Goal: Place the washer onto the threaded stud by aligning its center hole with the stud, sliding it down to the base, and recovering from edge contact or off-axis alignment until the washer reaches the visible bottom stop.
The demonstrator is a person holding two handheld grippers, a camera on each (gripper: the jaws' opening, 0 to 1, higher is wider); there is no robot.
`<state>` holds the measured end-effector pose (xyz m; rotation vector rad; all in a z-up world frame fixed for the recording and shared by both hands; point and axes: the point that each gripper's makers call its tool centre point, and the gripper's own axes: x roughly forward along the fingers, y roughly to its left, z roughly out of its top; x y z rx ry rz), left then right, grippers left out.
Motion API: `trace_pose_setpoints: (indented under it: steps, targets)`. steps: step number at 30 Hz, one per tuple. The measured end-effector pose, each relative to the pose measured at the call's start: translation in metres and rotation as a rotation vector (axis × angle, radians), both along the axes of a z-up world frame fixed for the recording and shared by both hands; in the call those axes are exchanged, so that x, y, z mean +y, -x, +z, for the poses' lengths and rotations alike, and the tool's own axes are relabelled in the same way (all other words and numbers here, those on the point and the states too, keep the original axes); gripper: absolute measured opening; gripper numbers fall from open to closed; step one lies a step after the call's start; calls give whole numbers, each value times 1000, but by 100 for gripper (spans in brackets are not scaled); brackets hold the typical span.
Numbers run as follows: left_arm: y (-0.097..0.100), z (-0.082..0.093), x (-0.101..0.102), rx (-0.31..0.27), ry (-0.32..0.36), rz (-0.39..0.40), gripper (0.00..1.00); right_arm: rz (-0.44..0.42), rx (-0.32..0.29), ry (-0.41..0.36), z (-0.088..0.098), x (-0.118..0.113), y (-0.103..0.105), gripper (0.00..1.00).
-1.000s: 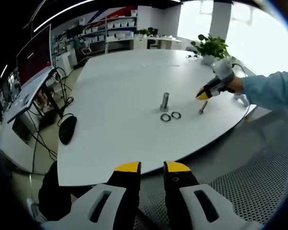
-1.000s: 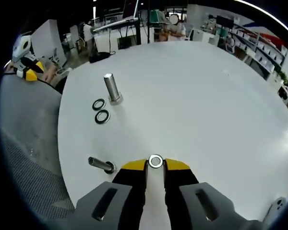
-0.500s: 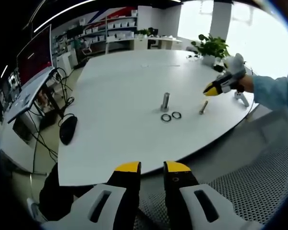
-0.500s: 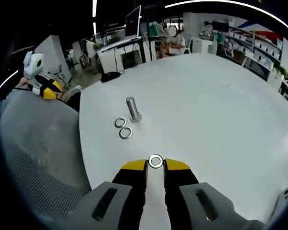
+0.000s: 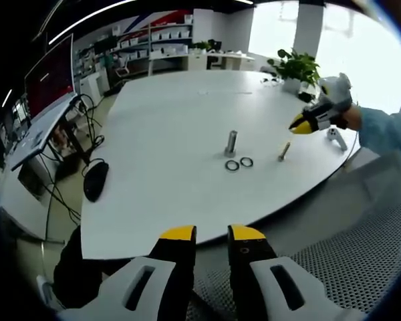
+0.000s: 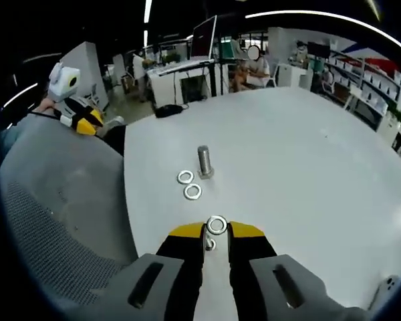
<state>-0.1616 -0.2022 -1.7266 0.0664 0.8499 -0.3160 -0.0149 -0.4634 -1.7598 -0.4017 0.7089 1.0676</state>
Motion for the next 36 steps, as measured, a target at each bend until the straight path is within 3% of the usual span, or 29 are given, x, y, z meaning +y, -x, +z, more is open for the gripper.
trace_pose_setpoints:
  steps: [15, 36]
  targets:
    - [-1, 1, 0, -6, 2, 2, 17, 66, -28, 79, -16, 3, 13, 15]
    - [-1, 2, -1, -14, 9, 3, 17, 45, -12, 90, -28, 4, 10, 15]
